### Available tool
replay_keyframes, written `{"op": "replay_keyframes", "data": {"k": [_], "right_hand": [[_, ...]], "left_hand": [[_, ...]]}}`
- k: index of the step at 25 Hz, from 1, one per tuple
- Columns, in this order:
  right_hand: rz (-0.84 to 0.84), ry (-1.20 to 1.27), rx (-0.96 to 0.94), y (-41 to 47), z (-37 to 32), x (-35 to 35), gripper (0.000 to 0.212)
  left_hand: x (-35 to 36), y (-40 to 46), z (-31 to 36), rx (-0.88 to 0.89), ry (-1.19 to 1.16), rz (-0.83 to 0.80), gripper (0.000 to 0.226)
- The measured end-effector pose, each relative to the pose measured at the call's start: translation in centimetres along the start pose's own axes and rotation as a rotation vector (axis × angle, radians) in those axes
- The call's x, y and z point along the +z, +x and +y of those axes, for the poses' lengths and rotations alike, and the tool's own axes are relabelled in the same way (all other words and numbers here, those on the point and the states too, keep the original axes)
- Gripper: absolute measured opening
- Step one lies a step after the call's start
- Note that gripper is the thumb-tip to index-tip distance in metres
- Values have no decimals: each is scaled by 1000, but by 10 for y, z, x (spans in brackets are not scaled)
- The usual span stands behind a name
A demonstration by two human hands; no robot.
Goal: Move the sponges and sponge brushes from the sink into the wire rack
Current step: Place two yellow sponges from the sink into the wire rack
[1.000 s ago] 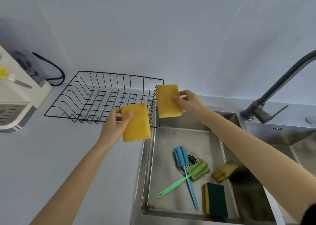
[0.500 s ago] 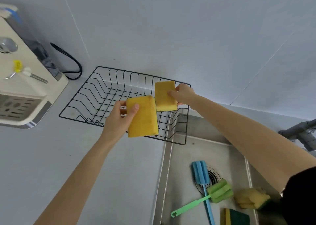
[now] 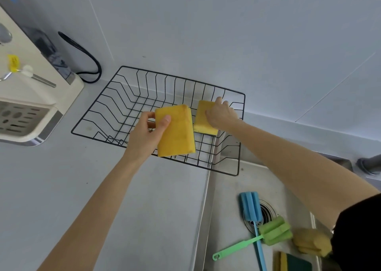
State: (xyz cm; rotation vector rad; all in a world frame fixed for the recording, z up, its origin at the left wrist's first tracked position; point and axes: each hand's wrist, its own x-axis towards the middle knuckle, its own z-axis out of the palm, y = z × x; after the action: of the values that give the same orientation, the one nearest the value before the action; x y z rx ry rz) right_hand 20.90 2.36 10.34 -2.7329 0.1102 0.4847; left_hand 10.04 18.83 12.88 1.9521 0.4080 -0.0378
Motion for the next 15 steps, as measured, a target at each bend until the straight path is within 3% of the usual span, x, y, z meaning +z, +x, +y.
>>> {"op": "replay_keyframes", "data": {"k": [3, 7, 12, 15], "right_hand": [[59, -182, -195, -10, -2, 4, 55], [-48, -450, -352, -11, 2, 23, 82], [130, -607, -405, -6, 18, 33, 68], [155, -628, -379, -6, 18, 31, 64]], "left_hand": [[0, 0, 0, -3, -16, 2, 48], [-1, 0, 1, -2, -48, 10, 46], [-1, 3, -2, -2, -60, 9, 45], [0, 6, 0, 2, -41, 0, 46]]}}
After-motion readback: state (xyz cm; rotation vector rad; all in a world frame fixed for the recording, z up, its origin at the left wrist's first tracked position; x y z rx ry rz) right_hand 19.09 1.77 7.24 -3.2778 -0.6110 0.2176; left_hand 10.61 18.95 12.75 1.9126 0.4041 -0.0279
